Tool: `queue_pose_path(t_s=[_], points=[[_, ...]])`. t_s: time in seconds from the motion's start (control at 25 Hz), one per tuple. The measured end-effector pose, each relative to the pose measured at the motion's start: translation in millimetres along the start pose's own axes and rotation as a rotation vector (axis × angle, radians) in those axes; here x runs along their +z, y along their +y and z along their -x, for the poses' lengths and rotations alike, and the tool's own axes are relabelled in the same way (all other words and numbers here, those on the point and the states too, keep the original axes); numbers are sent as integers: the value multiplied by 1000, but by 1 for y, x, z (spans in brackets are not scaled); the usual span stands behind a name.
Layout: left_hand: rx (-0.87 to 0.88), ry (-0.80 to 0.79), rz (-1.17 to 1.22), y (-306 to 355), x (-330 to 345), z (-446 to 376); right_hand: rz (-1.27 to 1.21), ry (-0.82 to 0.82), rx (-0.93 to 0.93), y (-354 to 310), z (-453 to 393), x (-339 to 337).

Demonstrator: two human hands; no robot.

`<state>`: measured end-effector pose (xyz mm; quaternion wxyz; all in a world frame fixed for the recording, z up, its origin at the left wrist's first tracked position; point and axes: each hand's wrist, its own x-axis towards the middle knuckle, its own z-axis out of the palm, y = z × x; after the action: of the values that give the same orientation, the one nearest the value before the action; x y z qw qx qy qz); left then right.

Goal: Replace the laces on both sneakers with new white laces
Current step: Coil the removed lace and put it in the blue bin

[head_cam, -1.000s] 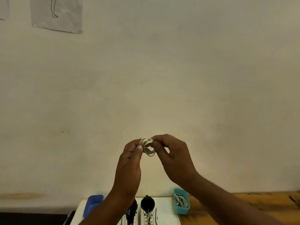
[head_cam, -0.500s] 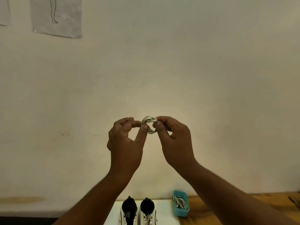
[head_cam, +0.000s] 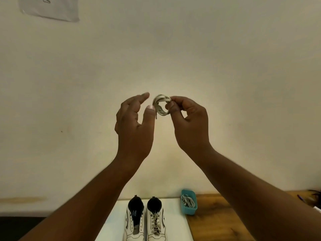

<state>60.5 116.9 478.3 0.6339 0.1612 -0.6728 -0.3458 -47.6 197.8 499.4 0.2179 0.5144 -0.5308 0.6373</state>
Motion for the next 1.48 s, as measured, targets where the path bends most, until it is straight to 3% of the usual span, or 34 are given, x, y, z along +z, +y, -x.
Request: queue_pose_path(t_s=[0.32, 0.72, 0.88, 1.16, 1.36, 1.48], points=[[-176, -194, -109, -76, 29, 59, 143, -77, 158, 65, 48, -19], [-347, -448, -496, -179, 28, 156, 225, -198, 549, 180, 156, -32], [-307, -509, -672, -210, 14, 179, 206, -208, 681, 203, 188, -12], [-283, -342, -770, -247, -44, 146, 31, -297, 675, 204, 204, 93], [-527, -294, -684, -333, -116, 135, 30, -524, 732, 217, 247, 219], [-629, -310, -666, -394, -141, 137, 128, -653, 886, 241, 279, 278]])
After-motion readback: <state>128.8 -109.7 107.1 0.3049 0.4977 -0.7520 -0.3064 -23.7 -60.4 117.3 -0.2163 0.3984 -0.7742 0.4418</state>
